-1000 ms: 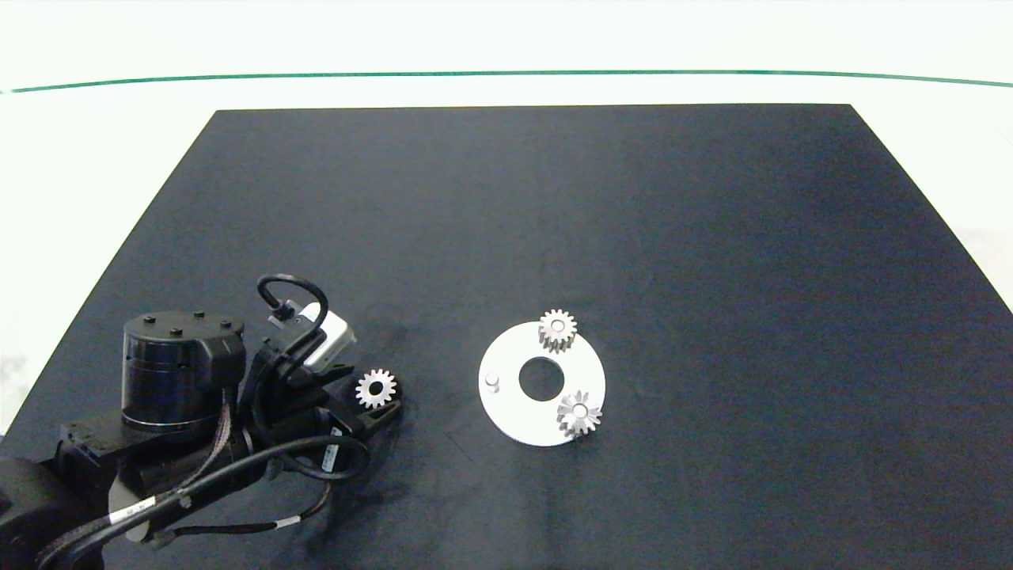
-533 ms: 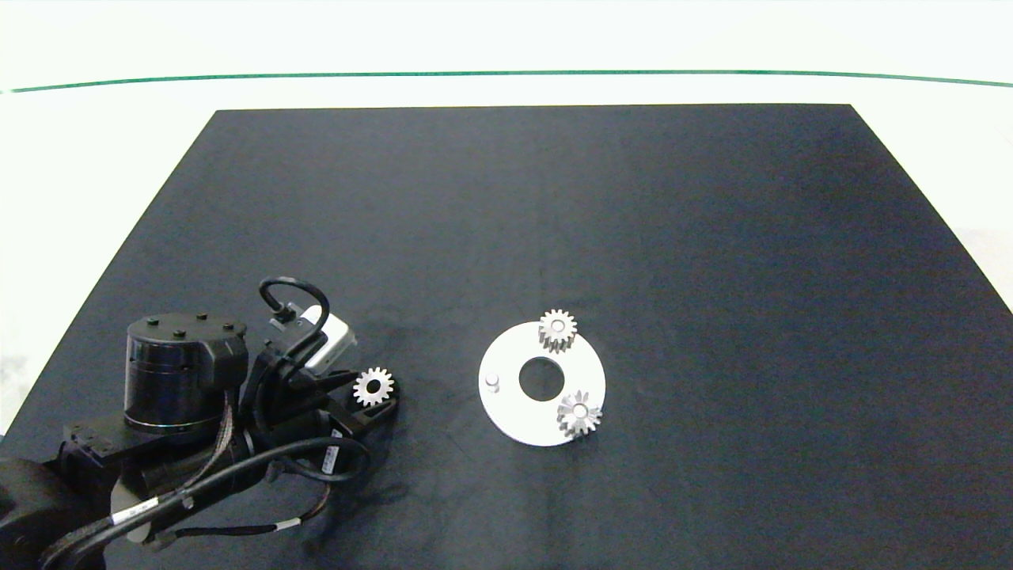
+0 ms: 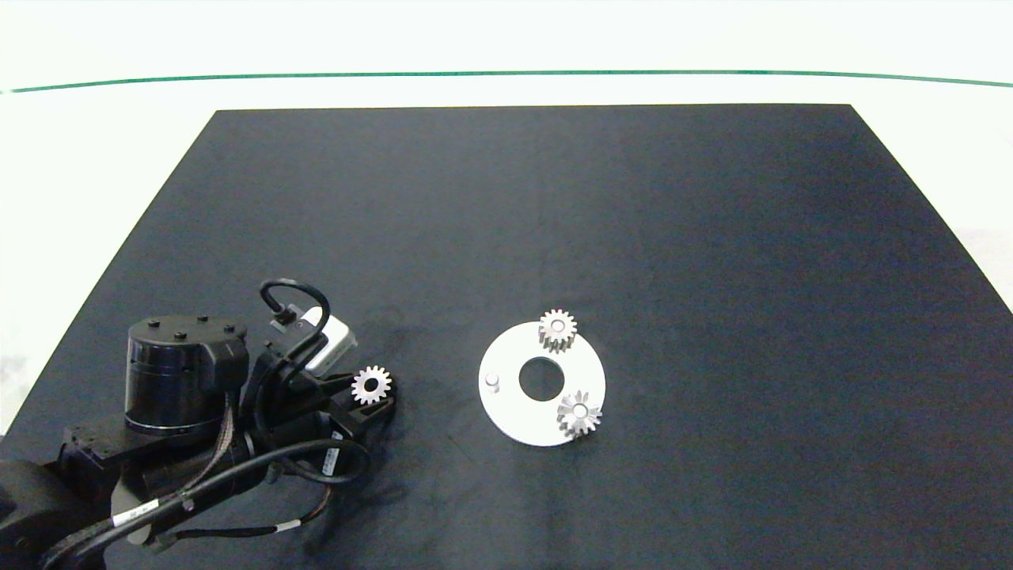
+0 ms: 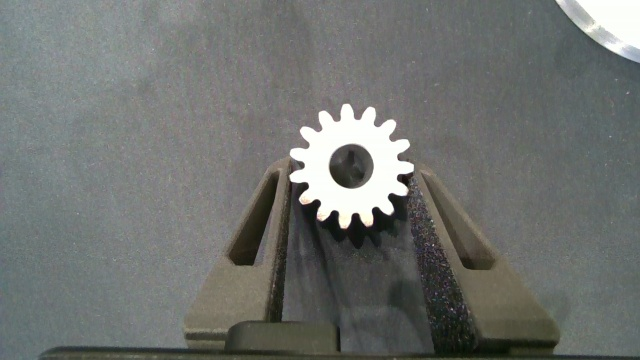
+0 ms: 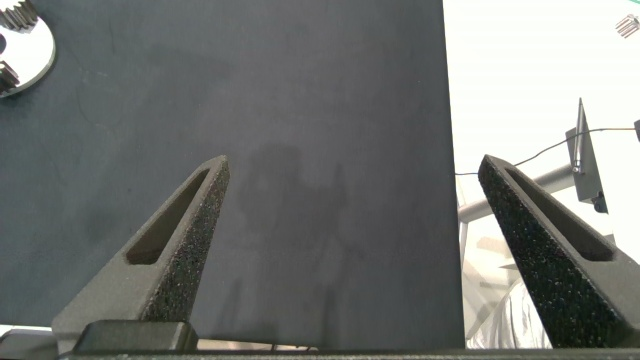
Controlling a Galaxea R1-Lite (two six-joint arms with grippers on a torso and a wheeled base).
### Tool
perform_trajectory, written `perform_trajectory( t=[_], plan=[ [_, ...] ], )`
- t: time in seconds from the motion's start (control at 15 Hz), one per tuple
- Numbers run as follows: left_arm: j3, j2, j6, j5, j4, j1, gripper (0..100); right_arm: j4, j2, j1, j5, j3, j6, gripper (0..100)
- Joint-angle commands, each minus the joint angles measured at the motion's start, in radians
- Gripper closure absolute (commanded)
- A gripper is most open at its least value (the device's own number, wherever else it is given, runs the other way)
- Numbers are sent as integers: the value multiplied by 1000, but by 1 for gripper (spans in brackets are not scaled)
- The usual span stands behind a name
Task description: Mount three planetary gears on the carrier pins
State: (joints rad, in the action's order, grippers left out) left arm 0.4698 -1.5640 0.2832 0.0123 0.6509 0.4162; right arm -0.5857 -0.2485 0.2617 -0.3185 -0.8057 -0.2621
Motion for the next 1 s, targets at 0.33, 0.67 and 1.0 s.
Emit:
perform_trajectory(
  t=[0.33,0.67,1.0],
  plan=[
    [0,1,4,0,3,3,79,-2,-2,1,-2,-6,-2,0],
    [-11,7,1,1,3,6,89,-5,-2,4,-2,-16,-2,0],
    [-23,61,5,0,1,27,93,-6,3,7,-2,-18,-2,0]
  ],
)
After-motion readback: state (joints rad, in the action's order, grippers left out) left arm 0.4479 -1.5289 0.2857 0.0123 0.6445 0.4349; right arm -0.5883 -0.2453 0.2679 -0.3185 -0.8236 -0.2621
